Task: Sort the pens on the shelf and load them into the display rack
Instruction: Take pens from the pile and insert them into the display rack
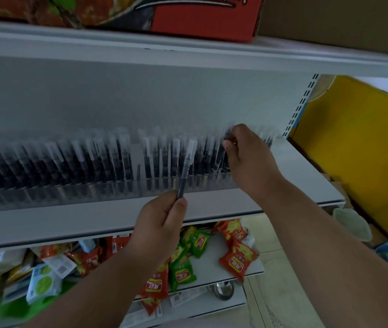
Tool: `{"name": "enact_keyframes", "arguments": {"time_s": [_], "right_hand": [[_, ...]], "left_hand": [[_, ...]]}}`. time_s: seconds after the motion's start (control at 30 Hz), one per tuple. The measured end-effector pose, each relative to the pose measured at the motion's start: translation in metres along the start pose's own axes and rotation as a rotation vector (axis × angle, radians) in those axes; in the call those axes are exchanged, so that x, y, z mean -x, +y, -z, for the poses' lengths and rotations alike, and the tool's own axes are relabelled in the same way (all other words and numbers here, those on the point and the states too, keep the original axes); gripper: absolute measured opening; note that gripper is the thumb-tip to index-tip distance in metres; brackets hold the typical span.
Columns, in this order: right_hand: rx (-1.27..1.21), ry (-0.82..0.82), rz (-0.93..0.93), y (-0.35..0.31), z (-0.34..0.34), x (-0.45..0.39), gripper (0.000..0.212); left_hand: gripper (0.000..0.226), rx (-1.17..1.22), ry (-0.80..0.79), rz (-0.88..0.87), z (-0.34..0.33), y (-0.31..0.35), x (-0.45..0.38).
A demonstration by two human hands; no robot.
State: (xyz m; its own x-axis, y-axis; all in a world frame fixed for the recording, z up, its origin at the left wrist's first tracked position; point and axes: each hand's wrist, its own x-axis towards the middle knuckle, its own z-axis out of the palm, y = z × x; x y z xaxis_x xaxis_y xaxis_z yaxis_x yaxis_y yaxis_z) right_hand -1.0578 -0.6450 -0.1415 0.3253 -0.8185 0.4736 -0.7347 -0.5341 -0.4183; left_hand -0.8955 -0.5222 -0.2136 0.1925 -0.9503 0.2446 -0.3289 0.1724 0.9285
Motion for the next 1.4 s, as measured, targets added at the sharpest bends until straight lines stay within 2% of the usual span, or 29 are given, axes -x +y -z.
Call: {"name": "enact_keyframes", "arguments": {"time_s": [0.17, 0.37, 0.43, 0.53, 0.67, 0.77, 0.83, 0.93, 1.03, 1.2, 1.4], "right_hand": [[0.025, -0.074, -0.083, 0.005, -0.022, 0.014, 0.015], [-0.022, -0.076, -0.191, 0.006, -0.030, 0.018, 0.017], [-0.082, -0.021, -0.187, 0.005, -0.023, 0.025, 0.020], [-0.264, 0.074, -0.170, -0.011, -0.010, 0.035, 0.013], [-0.624, -0.113, -0.220, -0.030, 0.001, 0.032, 0.015], [-0.823, -0.099, -0.334, -0.028, 0.007, 0.029, 0.015], [-0.797, -0.006, -0.350, -0.021, 0.011, 0.025, 0.014], [-0.629, 0.167, -0.308, -0.006, 0.016, 0.016, 0.013], [-0.455, 0.280, -0.254, 0.003, 0.018, 0.010, 0.015], [-0.324, 0.250, -0.189, 0.003, 0.005, 0.010, 0.018], [-0.248, 0.250, -0.114, 0.004, -0.003, 0.004, 0.019]], "left_hand": [[0.039, -0.016, 0.007, -0.003, -0.001, 0.000, 0.000], [0.039, -0.054, -0.022, 0.003, 0.001, 0.001, -0.002], [0.040, -0.051, -0.021, -0.004, 0.001, 0.002, -0.005], [0.039, -0.087, -0.037, -0.048, 0.000, 0.003, -0.011], [0.034, -0.206, -0.115, -0.171, -0.009, 0.003, -0.020], [0.032, -0.325, -0.140, -0.231, -0.018, 0.003, -0.028], [0.029, -0.415, -0.109, -0.282, -0.018, 0.001, -0.033], [0.039, -0.653, -0.029, -0.391, -0.014, -0.006, -0.037], [0.046, -0.876, -0.010, -0.398, -0.017, -0.008, -0.037], [0.053, -1.026, -0.027, -0.308, -0.025, -0.014, -0.038], [0.054, -1.091, -0.033, -0.331, -0.023, -0.017, -0.039]]}}
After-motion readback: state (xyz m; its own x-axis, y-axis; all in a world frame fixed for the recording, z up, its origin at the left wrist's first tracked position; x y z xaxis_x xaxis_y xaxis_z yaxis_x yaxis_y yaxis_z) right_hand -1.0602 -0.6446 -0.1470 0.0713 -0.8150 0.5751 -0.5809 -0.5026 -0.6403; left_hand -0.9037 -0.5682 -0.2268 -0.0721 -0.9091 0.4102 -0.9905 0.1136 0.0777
